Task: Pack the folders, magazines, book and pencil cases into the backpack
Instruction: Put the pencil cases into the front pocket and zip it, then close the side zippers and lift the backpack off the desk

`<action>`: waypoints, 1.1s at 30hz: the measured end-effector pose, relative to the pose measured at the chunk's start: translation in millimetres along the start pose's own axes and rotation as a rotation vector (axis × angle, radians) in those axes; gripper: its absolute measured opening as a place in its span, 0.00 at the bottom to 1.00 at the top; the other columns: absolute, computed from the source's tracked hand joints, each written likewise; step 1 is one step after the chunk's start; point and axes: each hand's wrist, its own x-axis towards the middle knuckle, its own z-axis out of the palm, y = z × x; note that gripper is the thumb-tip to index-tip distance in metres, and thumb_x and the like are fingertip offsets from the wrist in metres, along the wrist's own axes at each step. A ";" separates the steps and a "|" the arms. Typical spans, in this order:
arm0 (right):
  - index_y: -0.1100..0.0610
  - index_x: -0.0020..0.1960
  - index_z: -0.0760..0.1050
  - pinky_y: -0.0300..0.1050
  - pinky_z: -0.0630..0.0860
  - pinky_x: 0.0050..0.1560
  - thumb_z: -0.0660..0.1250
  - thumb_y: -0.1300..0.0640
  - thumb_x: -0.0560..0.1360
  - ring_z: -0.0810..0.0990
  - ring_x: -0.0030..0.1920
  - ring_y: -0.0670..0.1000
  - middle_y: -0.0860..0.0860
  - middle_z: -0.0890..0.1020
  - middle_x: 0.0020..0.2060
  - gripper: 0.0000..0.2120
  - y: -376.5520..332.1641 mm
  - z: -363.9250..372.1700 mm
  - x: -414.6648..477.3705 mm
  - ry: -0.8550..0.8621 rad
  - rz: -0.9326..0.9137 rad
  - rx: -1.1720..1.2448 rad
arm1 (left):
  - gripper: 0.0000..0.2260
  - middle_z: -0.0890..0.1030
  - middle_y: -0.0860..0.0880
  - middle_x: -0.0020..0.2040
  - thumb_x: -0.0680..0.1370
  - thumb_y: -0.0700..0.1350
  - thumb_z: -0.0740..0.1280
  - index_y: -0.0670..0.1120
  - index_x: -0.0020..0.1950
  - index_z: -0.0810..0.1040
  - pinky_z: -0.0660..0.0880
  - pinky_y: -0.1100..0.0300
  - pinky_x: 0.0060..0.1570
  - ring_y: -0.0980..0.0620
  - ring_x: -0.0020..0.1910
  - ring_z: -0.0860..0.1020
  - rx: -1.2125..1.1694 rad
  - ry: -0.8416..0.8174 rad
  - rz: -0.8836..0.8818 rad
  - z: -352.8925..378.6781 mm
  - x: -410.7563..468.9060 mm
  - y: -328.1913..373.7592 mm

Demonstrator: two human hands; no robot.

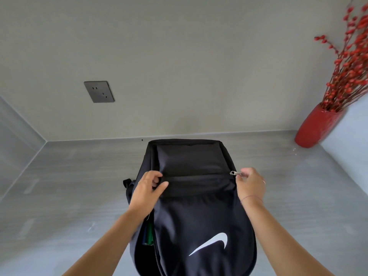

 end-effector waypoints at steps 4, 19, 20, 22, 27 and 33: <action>0.57 0.54 0.77 0.51 0.72 0.55 0.69 0.63 0.71 0.76 0.53 0.57 0.54 0.78 0.52 0.12 -22.5 16.0 -52.0 -0.003 -0.380 -0.033 | 0.08 0.74 0.53 0.49 0.76 0.43 0.68 0.52 0.53 0.75 0.69 0.70 0.41 0.52 0.45 0.76 0.093 -0.039 -0.131 -9.6 -28.9 -27.4; 0.59 0.41 0.78 0.39 0.79 0.30 0.62 0.62 0.78 0.78 0.28 0.49 0.55 0.80 0.30 0.09 -38.6 94.1 -177.2 -0.831 0.161 0.328 | 0.03 0.80 0.47 0.47 0.76 0.42 0.64 0.43 0.48 0.75 0.74 0.55 0.38 0.45 0.45 0.79 0.579 -0.010 -0.044 -13.1 -77.9 -28.2; 0.59 0.40 0.78 0.39 0.79 0.30 0.62 0.60 0.78 0.77 0.28 0.49 0.55 0.79 0.30 0.10 -41.0 96.2 -179.8 -0.818 0.197 0.355 | 0.03 0.81 0.46 0.40 0.73 0.41 0.70 0.43 0.42 0.77 0.74 0.57 0.31 0.46 0.37 0.80 0.639 0.018 0.032 -16.3 -79.6 -25.1; 0.60 0.38 0.77 0.39 0.76 0.27 0.64 0.56 0.78 0.76 0.27 0.50 0.56 0.78 0.29 0.12 -49.3 99.7 -189.3 -0.797 0.263 0.420 | 0.13 0.76 0.48 0.25 0.58 0.39 0.80 0.44 0.28 0.76 0.67 0.64 0.17 0.49 0.22 0.76 0.723 0.009 0.200 -23.8 -85.6 -22.5; 0.60 0.30 0.76 0.39 0.77 0.27 0.66 0.52 0.76 0.78 0.28 0.53 0.55 0.78 0.26 0.18 -71.2 107.0 -208.6 -0.687 0.235 0.419 | 0.15 0.73 0.50 0.21 0.47 0.38 0.78 0.45 0.24 0.74 0.65 0.67 0.17 0.50 0.18 0.72 0.743 0.031 0.436 -45.2 -97.4 -23.9; 0.59 0.27 0.72 0.35 0.69 0.22 0.62 0.60 0.76 0.73 0.23 0.49 0.55 0.77 0.24 0.18 -68.8 98.7 -224.0 -0.632 0.110 0.260 | 0.02 0.80 0.48 0.35 0.69 0.41 0.71 0.44 0.39 0.79 0.72 0.58 0.30 0.47 0.34 0.79 0.483 -0.015 0.416 -59.9 -118.1 -41.2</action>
